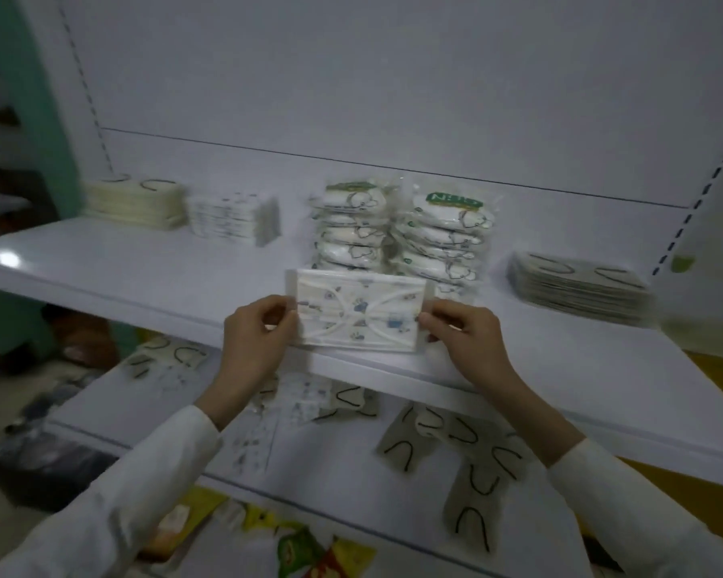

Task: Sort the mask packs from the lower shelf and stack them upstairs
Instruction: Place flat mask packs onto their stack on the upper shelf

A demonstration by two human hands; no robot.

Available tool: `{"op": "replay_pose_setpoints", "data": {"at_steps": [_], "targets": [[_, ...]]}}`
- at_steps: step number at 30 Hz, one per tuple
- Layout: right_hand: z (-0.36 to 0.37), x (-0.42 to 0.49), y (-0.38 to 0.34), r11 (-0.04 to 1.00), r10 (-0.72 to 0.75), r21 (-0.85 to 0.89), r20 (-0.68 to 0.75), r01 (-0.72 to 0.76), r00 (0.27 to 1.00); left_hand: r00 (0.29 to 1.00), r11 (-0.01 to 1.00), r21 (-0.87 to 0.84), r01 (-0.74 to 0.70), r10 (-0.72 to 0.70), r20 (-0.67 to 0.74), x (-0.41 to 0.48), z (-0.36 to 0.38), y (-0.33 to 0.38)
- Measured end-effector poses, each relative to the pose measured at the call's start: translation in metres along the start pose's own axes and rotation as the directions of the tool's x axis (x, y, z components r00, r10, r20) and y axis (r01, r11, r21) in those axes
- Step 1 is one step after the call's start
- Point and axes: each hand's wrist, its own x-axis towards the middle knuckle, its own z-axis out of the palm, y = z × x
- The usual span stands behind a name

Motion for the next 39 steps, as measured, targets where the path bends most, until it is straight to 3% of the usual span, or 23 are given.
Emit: {"op": "replay_pose_setpoints", "data": {"at_steps": [10, 15, 20, 32, 39], "targets": [[0.156, 0.008, -0.053, 0.987, -0.054, 0.157, 0.227, 0.018, 0.972, 0.980, 0.992, 0.004, 0.123, -0.121, -0.158, -0.002, -0.151, -0.071], [0.239, 0.018, -0.083, 0.982, -0.073, 0.189, 0.248, 0.026, 0.966, 0.962, 0.976, -0.109, 0.190, -0.207, -0.177, 0.022, -0.223, -0.110], [0.296, 0.041, -0.101, 0.985, -0.031, 0.171, 0.185, -0.001, 0.982, 0.974, 0.972, -0.150, 0.178, -0.196, -0.116, 0.074, -0.269, -0.140], [0.310, 0.169, -0.079, 0.997, 0.067, 0.050, -0.075, -0.064, 0.995, 0.997, 0.949, -0.311, 0.050, -0.027, 0.078, 0.255, -0.210, -0.156], [0.302, 0.268, -0.064, 0.986, 0.147, 0.108, -0.207, -0.127, 0.967, 0.998, 0.941, -0.337, 0.028, -0.007, 0.064, 0.366, -0.153, -0.153]]}}
